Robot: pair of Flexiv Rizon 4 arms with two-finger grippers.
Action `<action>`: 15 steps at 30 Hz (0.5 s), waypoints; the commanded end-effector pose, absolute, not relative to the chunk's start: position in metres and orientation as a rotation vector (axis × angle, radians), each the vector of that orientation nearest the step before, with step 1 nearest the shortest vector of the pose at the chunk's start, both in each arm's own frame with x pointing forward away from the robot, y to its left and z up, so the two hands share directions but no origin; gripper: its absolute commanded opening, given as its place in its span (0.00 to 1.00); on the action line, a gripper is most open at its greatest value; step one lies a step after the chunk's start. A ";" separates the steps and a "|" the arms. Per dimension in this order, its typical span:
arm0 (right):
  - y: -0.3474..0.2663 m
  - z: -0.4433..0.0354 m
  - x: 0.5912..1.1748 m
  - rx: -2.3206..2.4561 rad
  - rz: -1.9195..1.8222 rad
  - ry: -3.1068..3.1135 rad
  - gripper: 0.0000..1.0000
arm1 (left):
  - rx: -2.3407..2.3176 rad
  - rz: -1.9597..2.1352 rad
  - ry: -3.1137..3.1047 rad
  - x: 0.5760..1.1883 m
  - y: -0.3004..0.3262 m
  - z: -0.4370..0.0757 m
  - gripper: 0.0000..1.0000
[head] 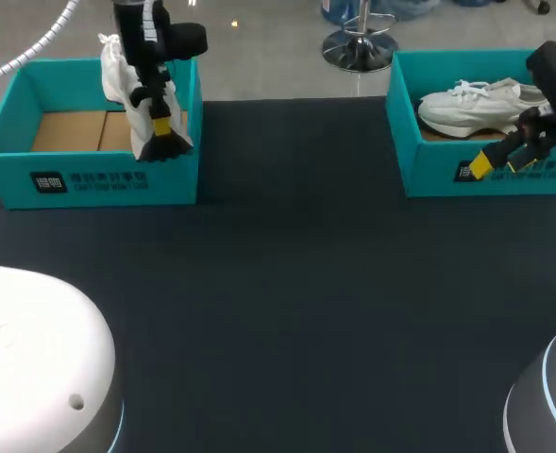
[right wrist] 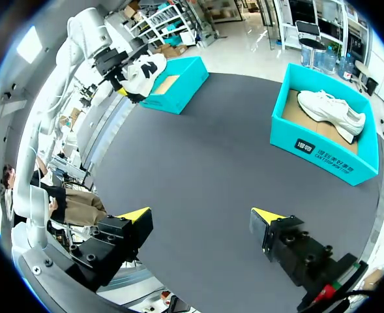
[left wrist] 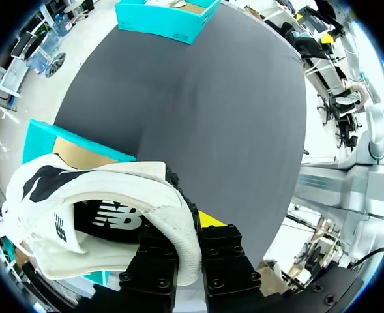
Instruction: Take the shoe out of the shoebox, open the shoe tongue, remove and reinsert the insole, then place the shoe into the shoebox
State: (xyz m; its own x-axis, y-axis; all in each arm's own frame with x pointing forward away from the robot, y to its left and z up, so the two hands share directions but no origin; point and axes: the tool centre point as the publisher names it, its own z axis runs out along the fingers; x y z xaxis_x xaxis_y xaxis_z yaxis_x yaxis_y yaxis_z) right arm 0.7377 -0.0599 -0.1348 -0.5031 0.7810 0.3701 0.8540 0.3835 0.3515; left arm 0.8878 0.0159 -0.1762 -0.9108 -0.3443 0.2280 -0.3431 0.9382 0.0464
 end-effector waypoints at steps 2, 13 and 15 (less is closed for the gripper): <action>-0.059 -0.135 0.739 -1.484 -0.762 -2.490 1.00 | 0.568 0.021 -2.838 0.900 0.047 -0.175 0.00; -0.059 -0.135 0.739 -1.484 -0.762 -2.490 1.00 | 0.641 0.038 -2.820 0.908 0.051 -0.180 0.00; -0.059 -0.135 0.739 -1.484 -0.762 -2.490 1.00 | 0.641 0.038 -2.820 0.908 0.051 -0.180 0.00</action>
